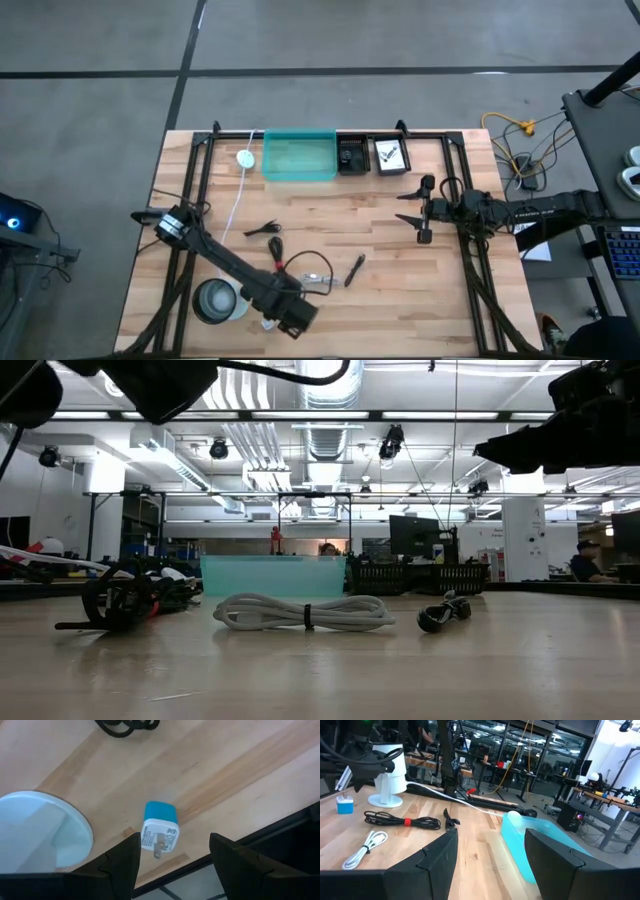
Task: Pick and place items into bin
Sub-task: Put the blue charger adapter into the left black bin
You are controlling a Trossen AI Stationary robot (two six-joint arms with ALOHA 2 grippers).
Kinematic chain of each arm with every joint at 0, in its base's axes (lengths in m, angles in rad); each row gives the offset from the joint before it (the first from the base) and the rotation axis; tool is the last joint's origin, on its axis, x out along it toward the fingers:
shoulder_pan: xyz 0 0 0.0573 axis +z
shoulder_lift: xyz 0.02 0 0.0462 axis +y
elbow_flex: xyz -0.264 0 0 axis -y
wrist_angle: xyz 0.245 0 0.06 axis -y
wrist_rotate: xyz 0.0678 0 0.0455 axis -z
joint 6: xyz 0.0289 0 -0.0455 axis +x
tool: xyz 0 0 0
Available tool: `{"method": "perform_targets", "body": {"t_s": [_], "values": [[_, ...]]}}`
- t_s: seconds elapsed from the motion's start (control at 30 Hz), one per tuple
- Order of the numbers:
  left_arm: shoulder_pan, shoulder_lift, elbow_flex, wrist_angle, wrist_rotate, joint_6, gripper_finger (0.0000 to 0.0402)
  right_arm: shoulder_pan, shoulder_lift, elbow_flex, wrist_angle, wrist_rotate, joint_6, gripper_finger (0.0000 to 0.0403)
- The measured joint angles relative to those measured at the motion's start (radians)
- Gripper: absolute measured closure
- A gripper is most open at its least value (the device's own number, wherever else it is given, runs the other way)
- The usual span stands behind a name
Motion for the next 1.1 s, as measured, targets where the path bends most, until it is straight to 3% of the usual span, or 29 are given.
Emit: {"method": "perform_targets", "body": {"t_s": [0.5, 1.1], "values": [[-0.035, -0.003, -0.118, 0.12, 0.003, -0.004, 0.0183, 0.0, 0.0, 0.0, -0.005, 0.0, 0.0, 0.0188], [-0.053, -0.003, -0.141, 0.155, 0.019, 0.01, 0.0183, 0.0, 0.0, 0.0, -0.005, 0.0, -0.002, 0.0188]]}}
